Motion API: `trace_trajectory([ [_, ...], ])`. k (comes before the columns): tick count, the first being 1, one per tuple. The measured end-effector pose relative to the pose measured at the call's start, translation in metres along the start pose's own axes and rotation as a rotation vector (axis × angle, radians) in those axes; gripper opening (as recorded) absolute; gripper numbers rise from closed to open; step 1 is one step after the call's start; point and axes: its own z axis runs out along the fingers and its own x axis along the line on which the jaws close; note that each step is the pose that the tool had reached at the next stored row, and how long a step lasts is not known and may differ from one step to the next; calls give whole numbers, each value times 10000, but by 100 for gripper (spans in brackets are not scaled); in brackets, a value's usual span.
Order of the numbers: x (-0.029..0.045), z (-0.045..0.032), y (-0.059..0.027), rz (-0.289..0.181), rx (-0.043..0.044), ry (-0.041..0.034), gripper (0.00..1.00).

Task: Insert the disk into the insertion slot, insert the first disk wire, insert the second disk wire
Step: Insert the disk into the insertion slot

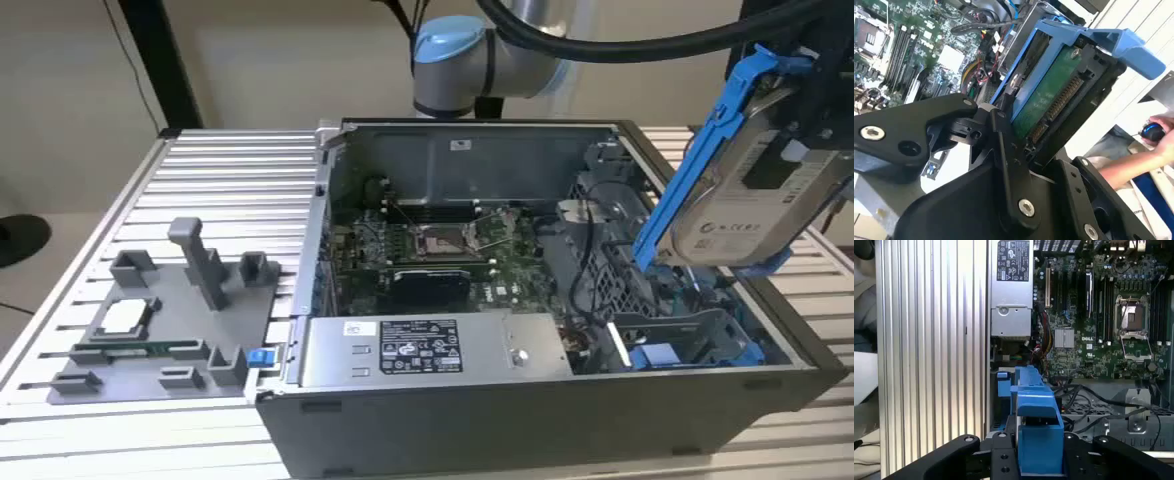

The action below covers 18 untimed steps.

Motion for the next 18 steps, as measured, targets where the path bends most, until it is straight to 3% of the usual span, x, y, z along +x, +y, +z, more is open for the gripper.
trace_trajectory([
  [13,0,0,0,0,0,0,0],
  [14,0,2,0,0,21,0,0],
  [18,7,30,-1,-1,267,-28,0],
])
